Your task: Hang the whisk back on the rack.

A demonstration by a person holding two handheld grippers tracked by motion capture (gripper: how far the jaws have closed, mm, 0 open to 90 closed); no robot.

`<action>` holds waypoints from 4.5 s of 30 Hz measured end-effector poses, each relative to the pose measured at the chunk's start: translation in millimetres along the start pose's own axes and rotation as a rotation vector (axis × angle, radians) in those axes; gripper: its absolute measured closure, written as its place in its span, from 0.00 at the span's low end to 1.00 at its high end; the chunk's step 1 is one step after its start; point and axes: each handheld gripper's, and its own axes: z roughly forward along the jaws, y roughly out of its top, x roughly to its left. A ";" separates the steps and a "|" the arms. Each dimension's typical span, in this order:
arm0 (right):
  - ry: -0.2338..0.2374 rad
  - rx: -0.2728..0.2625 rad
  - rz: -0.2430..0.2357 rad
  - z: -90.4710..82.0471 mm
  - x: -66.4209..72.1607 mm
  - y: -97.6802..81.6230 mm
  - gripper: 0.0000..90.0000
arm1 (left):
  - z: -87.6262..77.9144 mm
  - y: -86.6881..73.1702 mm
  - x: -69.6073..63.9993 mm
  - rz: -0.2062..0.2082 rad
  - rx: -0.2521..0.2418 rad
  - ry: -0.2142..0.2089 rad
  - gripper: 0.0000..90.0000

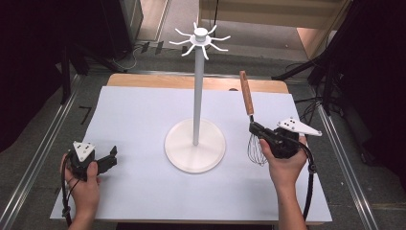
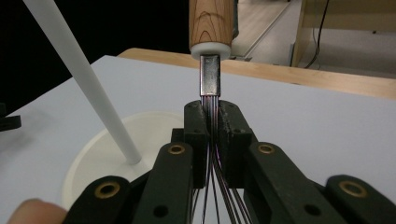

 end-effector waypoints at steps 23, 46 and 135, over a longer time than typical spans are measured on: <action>0.062 -0.183 -0.061 -15.7 25.6 11.4 0.95 | 0.0 0.1 -0.1 0.000 0.000 -0.001 0.15; 0.127 -0.289 -0.091 -19.1 46.9 24.5 0.95 | 0.1 0.1 0.3 -0.003 0.002 -0.001 0.15; 0.242 -0.385 -0.161 -17.0 87.5 38.0 0.94 | 0.5 0.3 0.4 -0.001 0.006 -0.005 0.15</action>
